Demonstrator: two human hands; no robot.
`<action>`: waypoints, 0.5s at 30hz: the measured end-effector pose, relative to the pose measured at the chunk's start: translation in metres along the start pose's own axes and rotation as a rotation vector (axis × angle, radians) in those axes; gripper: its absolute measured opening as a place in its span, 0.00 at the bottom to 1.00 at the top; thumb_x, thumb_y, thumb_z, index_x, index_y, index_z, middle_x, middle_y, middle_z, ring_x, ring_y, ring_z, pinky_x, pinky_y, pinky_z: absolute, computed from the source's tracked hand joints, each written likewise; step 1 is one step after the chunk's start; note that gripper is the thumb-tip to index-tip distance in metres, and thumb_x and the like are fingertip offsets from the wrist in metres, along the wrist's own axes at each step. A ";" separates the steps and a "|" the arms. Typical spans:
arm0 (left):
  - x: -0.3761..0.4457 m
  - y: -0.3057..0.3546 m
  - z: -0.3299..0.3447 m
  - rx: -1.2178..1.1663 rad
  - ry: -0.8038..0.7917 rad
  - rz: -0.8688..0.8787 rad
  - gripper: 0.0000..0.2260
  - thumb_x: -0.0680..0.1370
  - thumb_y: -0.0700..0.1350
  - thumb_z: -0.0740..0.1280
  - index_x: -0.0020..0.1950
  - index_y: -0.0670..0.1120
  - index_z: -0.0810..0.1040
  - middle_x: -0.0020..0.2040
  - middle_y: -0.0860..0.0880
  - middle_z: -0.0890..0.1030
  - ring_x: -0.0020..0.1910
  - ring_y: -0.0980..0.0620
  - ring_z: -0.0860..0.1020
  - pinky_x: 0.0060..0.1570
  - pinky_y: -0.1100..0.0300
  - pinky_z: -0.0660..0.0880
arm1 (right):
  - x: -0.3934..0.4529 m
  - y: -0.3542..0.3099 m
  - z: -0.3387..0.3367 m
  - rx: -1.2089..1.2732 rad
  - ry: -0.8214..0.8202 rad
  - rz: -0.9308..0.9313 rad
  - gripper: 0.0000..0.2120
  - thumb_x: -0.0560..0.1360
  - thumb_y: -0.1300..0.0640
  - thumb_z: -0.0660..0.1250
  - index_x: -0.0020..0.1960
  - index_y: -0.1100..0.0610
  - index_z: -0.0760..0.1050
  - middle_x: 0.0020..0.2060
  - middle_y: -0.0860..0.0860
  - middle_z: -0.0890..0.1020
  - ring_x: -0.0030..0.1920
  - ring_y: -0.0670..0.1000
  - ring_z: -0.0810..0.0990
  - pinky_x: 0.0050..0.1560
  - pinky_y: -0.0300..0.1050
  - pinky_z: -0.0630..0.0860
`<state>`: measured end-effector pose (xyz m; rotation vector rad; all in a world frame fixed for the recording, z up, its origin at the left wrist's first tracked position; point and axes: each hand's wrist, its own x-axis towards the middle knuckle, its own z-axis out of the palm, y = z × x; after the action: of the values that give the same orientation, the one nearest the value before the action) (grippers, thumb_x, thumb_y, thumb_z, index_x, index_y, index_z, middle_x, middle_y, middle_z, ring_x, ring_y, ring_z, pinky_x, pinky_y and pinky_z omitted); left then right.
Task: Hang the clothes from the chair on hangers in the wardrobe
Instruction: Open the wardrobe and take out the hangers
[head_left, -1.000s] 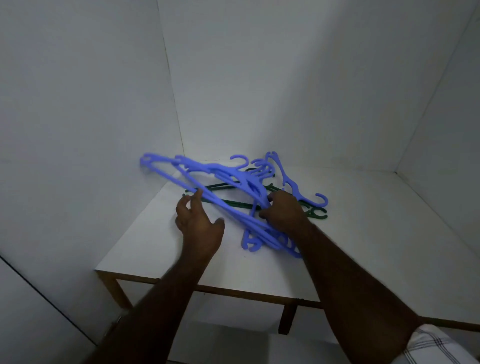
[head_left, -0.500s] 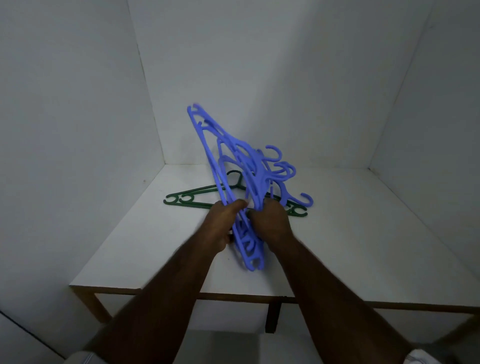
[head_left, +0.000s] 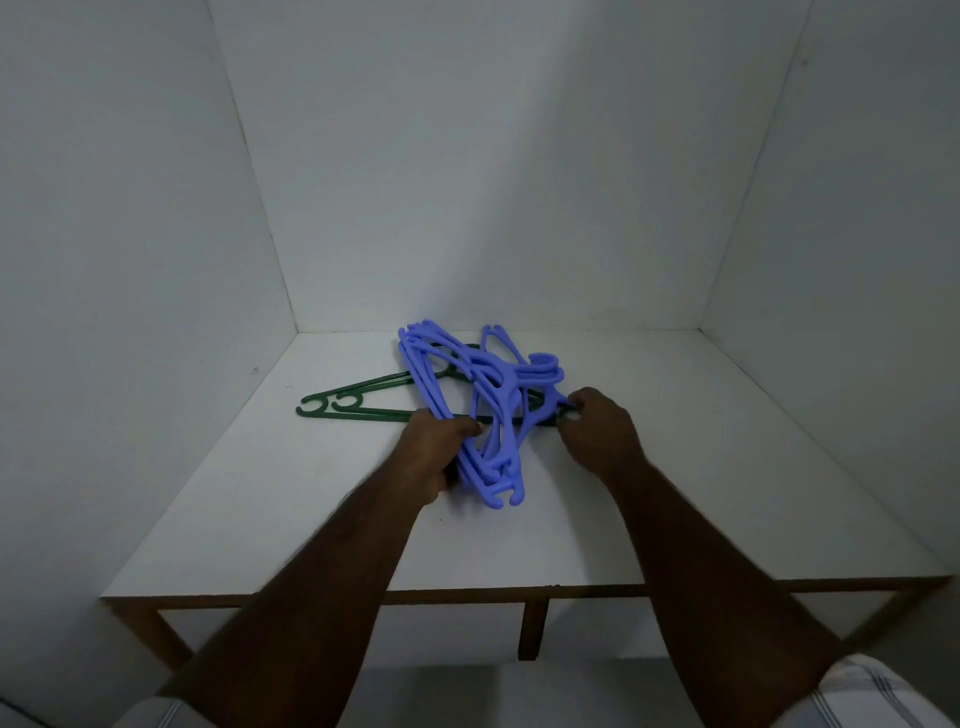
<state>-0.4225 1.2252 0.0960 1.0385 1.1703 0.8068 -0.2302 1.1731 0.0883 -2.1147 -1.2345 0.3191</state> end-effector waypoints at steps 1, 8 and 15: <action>0.000 0.000 0.002 -0.013 0.001 -0.010 0.04 0.76 0.36 0.69 0.50 0.38 0.76 0.38 0.41 0.77 0.29 0.48 0.77 0.26 0.61 0.75 | 0.000 0.005 0.005 -0.072 -0.049 -0.032 0.15 0.75 0.55 0.66 0.60 0.58 0.76 0.54 0.56 0.82 0.58 0.58 0.79 0.53 0.44 0.71; -0.001 -0.005 -0.002 0.043 0.064 0.017 0.03 0.75 0.36 0.67 0.47 0.39 0.75 0.30 0.42 0.72 0.16 0.51 0.66 0.18 0.66 0.60 | -0.014 -0.010 0.006 -0.425 -0.074 -0.103 0.18 0.76 0.37 0.63 0.42 0.52 0.70 0.37 0.49 0.77 0.42 0.52 0.79 0.49 0.47 0.76; 0.000 -0.017 -0.022 -0.097 0.078 0.057 0.06 0.75 0.34 0.67 0.51 0.34 0.77 0.38 0.37 0.82 0.29 0.43 0.80 0.34 0.49 0.78 | -0.032 -0.012 0.025 -0.366 -0.092 -0.174 0.25 0.70 0.30 0.67 0.40 0.52 0.70 0.35 0.49 0.74 0.39 0.52 0.76 0.38 0.44 0.69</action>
<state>-0.4446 1.2242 0.0782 0.9711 1.1596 0.9470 -0.2676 1.1609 0.0734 -2.2925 -1.6206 0.1201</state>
